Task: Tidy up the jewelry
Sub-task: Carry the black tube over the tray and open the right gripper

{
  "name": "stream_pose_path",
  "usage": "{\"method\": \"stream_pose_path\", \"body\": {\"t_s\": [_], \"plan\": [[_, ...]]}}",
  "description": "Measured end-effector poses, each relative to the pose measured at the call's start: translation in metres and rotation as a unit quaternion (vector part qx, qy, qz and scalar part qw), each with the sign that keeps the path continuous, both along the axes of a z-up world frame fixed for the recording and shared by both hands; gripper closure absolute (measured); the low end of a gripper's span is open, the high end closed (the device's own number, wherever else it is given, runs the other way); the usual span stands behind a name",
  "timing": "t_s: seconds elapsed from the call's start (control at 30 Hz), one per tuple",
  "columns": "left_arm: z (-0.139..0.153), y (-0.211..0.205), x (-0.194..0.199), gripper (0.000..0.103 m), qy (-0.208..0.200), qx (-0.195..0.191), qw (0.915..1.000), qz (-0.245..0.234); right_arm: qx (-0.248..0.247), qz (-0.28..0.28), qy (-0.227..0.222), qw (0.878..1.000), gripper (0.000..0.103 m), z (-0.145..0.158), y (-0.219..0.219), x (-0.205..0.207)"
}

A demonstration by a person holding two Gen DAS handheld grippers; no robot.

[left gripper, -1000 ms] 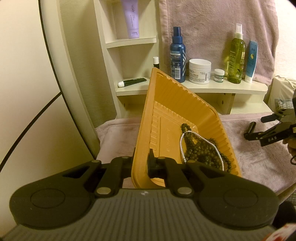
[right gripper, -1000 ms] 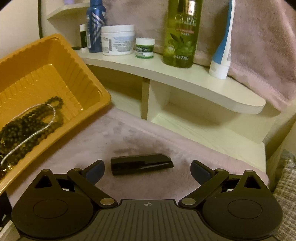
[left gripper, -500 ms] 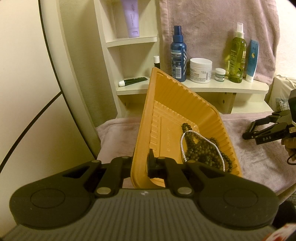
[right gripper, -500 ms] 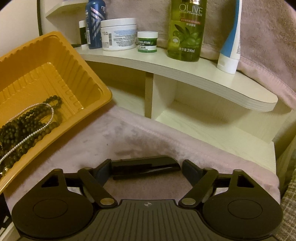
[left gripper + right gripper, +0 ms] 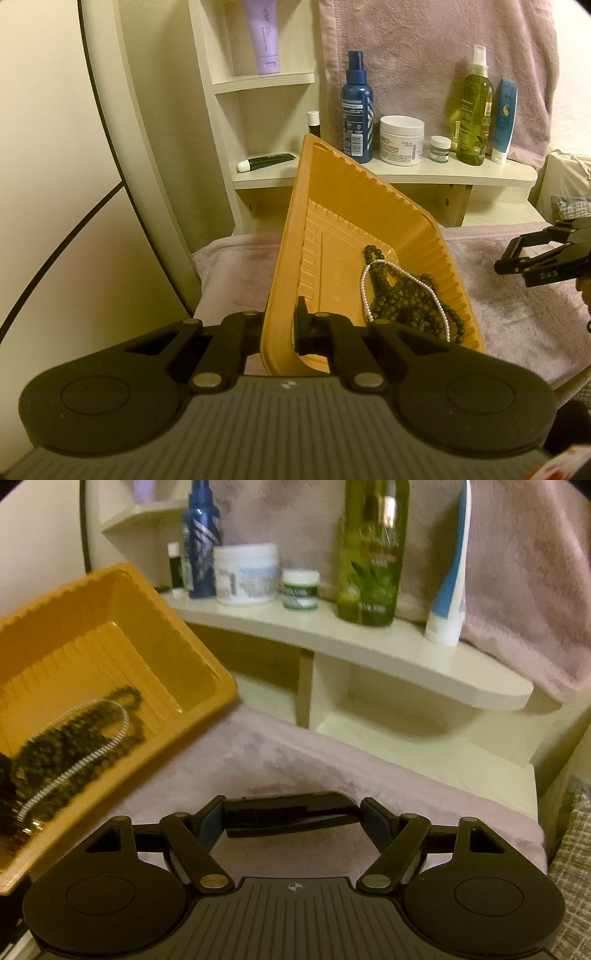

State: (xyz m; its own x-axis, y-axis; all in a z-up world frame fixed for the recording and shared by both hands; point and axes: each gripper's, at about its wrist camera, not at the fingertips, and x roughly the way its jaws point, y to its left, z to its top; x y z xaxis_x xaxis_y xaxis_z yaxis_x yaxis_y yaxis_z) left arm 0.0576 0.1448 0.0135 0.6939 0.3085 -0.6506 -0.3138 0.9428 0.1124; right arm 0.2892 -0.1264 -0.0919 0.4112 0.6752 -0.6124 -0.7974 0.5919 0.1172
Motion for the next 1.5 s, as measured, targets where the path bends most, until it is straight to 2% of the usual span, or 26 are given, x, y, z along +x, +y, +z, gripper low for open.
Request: {"method": "stream_pose_path", "body": {"t_s": [0.17, 0.4, 0.57, 0.83, 1.07, 1.5], "plan": [[-0.001, 0.001, 0.0, 0.097, -0.001, -0.001, 1.0, 0.0, 0.032, 0.024, 0.003, 0.999, 0.026, 0.024, -0.001, -0.02], [-0.002, 0.002, 0.0, 0.098, -0.001, -0.003, 1.0, 0.001, 0.096, 0.132, 0.02, 0.986, 0.026, 0.046, 0.013, -0.06], [-0.003, 0.002, 0.0, 0.097, -0.002, -0.003, 1.0, 0.001, 0.1, 0.194, 0.012, 0.976, 0.026, 0.051, 0.035, -0.08], [-0.002, 0.002, 0.0, 0.097, -0.001, -0.005, 1.0, 0.002, 0.096, 0.25, 0.002, 0.963, 0.026, 0.047, 0.06, -0.088], [-0.002, 0.001, 0.0, 0.098, -0.001, -0.005, 1.0, 0.003, 0.098, 0.28, -0.001, 0.955, 0.026, 0.047, 0.077, -0.082], [-0.002, 0.002, 0.001, 0.097, -0.001, -0.006, 1.0, 0.003, 0.1, 0.286, 0.001, 0.953, 0.026, 0.044, 0.095, -0.081]]}}
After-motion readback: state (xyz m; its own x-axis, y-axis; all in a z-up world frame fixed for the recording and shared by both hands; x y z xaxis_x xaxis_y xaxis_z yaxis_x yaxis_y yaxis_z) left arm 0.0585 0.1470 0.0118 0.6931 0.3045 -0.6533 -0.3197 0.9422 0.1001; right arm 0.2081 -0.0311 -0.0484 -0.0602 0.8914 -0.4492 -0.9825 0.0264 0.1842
